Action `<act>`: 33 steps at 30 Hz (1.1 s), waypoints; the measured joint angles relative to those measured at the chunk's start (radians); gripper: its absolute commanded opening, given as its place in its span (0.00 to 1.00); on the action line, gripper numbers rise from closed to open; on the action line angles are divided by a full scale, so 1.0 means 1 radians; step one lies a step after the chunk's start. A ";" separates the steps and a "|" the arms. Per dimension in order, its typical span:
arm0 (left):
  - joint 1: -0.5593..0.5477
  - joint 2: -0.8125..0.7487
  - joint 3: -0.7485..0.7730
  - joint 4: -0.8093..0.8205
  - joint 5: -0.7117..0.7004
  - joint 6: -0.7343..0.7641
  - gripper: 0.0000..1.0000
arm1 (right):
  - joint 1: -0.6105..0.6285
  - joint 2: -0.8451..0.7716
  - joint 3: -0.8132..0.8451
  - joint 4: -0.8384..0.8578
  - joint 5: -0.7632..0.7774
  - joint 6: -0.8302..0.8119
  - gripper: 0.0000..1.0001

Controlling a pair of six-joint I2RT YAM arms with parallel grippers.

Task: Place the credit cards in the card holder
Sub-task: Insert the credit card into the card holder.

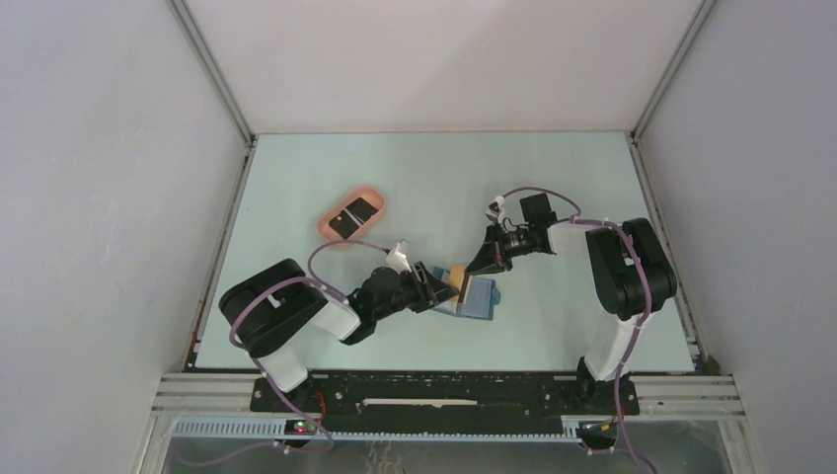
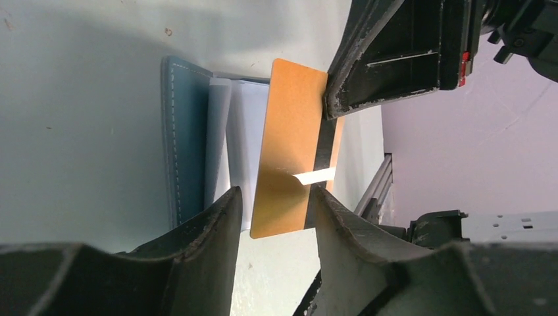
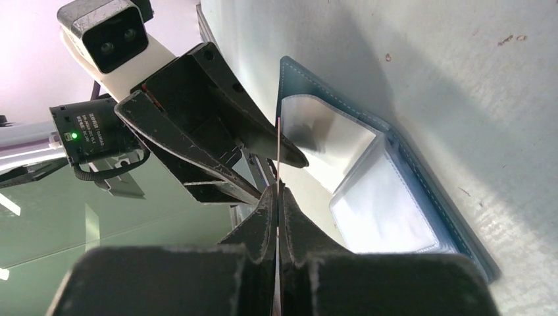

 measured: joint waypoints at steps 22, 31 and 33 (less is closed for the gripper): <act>0.063 0.191 -0.064 0.358 0.117 -0.151 0.30 | 0.016 0.058 0.044 -0.013 -0.008 -0.013 0.00; 0.071 0.194 -0.065 0.369 0.130 -0.157 0.07 | 0.024 0.079 0.060 -0.031 -0.016 -0.026 0.00; 0.074 0.194 -0.069 0.379 0.133 -0.162 0.01 | 0.024 0.082 0.065 -0.041 -0.016 -0.039 0.00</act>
